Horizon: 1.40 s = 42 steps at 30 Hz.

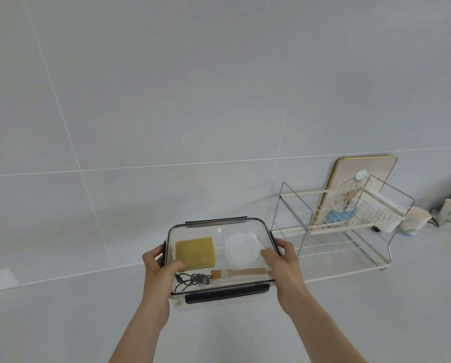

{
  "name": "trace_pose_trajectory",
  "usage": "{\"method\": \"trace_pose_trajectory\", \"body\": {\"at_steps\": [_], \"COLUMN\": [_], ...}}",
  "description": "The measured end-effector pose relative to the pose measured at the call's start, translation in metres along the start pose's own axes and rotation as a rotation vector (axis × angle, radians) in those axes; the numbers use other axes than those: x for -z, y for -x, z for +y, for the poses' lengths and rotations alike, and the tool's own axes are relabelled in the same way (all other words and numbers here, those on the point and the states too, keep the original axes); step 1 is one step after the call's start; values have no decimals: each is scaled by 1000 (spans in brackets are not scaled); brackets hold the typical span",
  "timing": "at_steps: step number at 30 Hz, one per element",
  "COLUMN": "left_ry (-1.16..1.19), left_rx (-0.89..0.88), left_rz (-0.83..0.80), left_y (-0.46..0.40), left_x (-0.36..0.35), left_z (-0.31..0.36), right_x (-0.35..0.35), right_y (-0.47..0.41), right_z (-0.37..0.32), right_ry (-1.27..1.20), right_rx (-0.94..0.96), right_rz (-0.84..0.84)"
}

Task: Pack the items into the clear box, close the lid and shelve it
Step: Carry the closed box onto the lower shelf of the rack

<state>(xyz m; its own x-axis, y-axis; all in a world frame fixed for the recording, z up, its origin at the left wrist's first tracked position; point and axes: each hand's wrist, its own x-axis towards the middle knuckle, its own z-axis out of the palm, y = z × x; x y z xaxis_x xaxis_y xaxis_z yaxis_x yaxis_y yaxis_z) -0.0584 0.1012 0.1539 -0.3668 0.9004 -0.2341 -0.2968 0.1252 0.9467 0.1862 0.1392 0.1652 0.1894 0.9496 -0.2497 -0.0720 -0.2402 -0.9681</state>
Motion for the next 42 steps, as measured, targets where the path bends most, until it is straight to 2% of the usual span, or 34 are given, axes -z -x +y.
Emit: {"method": "trace_pose_trajectory", "body": {"at_steps": [5,12,21,25,31,37,42], "left_ry": [-11,-77,-172,-196,-177,-235,-311], "left_rx": [-34,21,78,90,77,92,61], "left_rz": [-77,-221,-305,-268,-135,25,90], "left_y": [11,28,38,36,28,16,7], "left_x": [-35,-108,-226,-281,-347,-386,-401], "left_z": [-9,-53,-119,-146,-175,-195,-213], "right_x": [37,123,248,298,350,369,368], "right_y": [5,5,-46,-87,-157,-216,-249], "right_z": [-3,12,37,37,34,38,49], "right_ry": [-13,-4,-2,7,25,57,103], "right_rx": [23,-10,-81,-96,-118,-139,-112], "right_rz": [112,281,406,395,293,199,122]}}
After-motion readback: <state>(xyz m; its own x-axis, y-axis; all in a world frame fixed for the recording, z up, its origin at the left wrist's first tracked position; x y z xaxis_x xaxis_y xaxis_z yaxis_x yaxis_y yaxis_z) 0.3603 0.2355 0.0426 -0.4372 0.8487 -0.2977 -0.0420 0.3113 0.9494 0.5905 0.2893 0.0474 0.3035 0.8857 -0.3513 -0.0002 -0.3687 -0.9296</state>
